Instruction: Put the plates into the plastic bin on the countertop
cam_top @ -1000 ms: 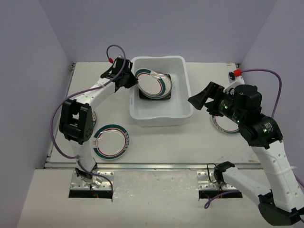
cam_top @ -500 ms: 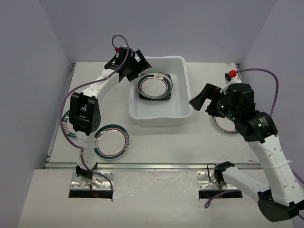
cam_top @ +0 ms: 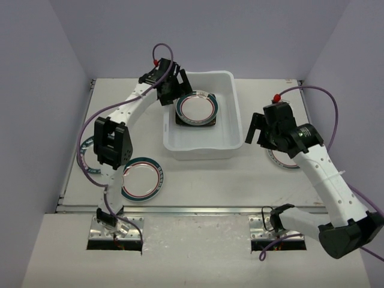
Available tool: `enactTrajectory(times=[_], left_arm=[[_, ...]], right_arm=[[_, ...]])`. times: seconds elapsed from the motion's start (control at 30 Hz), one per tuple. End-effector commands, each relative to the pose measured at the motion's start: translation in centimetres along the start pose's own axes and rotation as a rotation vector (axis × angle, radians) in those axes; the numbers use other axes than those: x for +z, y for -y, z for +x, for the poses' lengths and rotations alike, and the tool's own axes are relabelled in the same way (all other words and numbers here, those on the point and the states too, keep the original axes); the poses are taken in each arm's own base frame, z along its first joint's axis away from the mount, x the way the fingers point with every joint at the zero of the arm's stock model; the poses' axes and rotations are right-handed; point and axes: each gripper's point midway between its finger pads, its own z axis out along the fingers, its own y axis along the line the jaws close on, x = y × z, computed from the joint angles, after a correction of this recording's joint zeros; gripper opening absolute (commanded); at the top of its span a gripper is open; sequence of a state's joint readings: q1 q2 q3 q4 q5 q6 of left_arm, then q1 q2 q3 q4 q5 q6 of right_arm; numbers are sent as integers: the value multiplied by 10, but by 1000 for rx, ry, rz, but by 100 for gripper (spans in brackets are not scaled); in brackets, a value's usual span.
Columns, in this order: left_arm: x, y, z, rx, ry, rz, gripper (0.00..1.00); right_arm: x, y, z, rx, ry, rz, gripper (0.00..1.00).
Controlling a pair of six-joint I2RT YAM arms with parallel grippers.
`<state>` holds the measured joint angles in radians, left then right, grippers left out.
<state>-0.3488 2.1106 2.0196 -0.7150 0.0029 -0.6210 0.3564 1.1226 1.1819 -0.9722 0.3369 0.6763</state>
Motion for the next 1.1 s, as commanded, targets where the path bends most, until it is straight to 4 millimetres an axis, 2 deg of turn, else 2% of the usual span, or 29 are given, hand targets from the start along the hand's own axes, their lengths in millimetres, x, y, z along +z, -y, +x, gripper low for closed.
enactTrajectory(times=[0.0, 0.13, 0.2, 0.3, 0.33, 0.4, 0.47, 0.6, 0.7, 0.77, 0.93, 1.07], left_arm=[[-133, 47, -44, 107, 187, 115, 100], [-202, 31, -18, 122, 238, 165, 100], [-195, 10, 11, 127, 192, 154, 100], [-202, -13, 48, 151, 133, 153, 100], [-198, -21, 62, 164, 90, 147, 100], [-201, -30, 75, 183, 64, 145, 100], [-204, -40, 87, 216, 44, 139, 100], [-206, -56, 97, 278, 25, 99, 100], [-208, -58, 97, 301, 20, 90, 100], [-210, -57, 95, 317, 23, 91, 100], [-212, -50, 95, 320, 14, 124, 100], [-211, -50, 98, 320, 2, 131, 100]], right_arm=[[21, 52, 0, -172, 40, 243, 99], [49, 68, 10, -321, -9, 312, 99], [67, 75, 20, -343, -83, 341, 99], [93, 73, 24, -337, -112, 330, 99], [101, 73, 23, -329, -109, 328, 99], [114, 68, 17, -328, -80, 293, 98], [128, 70, 21, -377, -109, 278, 97], [150, 74, 30, -444, -143, 253, 94], [164, 77, 41, -459, -157, 221, 92], [175, 84, 52, -467, -198, 216, 91], [192, 91, 63, -522, -245, 202, 84], [203, 95, 69, -534, -263, 219, 73]])
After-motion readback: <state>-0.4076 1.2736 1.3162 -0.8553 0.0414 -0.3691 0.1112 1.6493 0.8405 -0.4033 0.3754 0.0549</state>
